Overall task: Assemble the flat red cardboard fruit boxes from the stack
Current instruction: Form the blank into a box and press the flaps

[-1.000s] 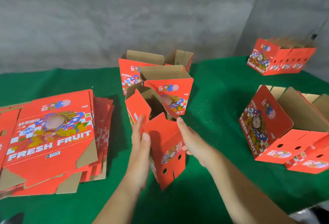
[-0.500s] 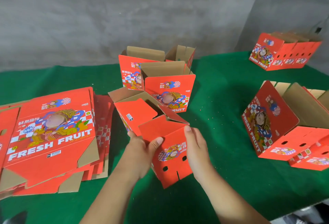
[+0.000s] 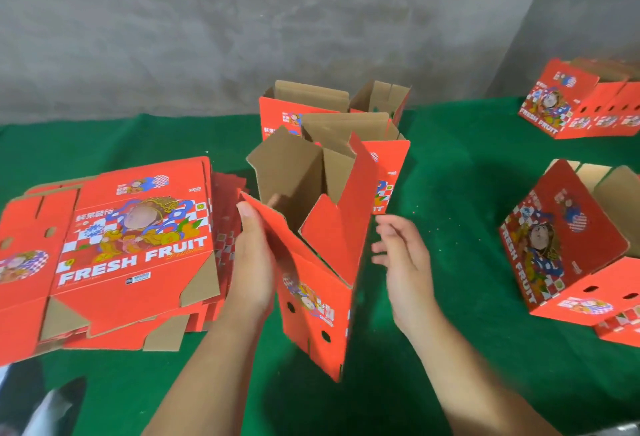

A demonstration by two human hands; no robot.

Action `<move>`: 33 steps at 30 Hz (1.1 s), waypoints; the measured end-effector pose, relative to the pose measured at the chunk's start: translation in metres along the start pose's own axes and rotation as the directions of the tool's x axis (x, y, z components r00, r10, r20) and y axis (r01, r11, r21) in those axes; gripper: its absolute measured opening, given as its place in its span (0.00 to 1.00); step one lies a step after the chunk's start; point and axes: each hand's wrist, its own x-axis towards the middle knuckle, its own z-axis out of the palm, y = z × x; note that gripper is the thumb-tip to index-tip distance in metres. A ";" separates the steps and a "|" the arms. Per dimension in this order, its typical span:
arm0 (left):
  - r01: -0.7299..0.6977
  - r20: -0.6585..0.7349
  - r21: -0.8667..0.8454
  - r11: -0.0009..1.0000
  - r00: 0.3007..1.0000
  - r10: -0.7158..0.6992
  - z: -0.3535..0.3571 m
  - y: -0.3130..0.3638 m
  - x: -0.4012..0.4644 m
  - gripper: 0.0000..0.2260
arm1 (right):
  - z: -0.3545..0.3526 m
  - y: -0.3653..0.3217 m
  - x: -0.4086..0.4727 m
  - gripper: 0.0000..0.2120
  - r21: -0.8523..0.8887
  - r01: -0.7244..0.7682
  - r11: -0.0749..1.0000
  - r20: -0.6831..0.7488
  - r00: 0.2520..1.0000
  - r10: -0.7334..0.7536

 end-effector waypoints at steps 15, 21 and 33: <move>0.220 0.104 -0.200 0.955 0.974 -0.203 -0.030 -0.001 0.032 0.39 | -0.046 0.008 0.064 0.16 -0.394 0.088 0.915 0.477 0.870 0.122; 0.117 0.204 0.067 0.991 0.970 -0.129 -0.055 0.008 0.054 0.40 | -0.059 0.021 0.061 0.12 -0.538 0.152 0.829 0.587 0.774 0.239; -0.010 0.146 0.576 0.817 0.985 -0.090 -0.058 0.019 0.048 0.46 | -0.052 0.037 0.037 0.29 -0.655 0.126 0.745 0.179 0.984 -0.010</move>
